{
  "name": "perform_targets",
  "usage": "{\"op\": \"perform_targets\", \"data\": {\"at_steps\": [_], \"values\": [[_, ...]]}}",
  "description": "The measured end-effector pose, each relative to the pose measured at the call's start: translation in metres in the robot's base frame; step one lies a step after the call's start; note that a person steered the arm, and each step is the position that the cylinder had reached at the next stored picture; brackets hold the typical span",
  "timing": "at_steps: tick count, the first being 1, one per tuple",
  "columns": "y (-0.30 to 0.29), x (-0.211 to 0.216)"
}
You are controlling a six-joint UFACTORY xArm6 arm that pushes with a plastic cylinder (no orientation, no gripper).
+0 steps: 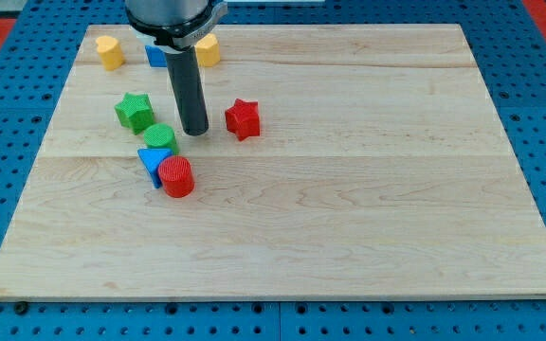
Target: Move red circle to the left of blue triangle
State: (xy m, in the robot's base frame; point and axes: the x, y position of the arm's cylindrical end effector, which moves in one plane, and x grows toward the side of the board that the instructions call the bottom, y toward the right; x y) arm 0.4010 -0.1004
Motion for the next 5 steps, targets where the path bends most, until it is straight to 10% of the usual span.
{"op": "perform_targets", "data": {"at_steps": [5], "values": [[0.015, 0.087]]}}
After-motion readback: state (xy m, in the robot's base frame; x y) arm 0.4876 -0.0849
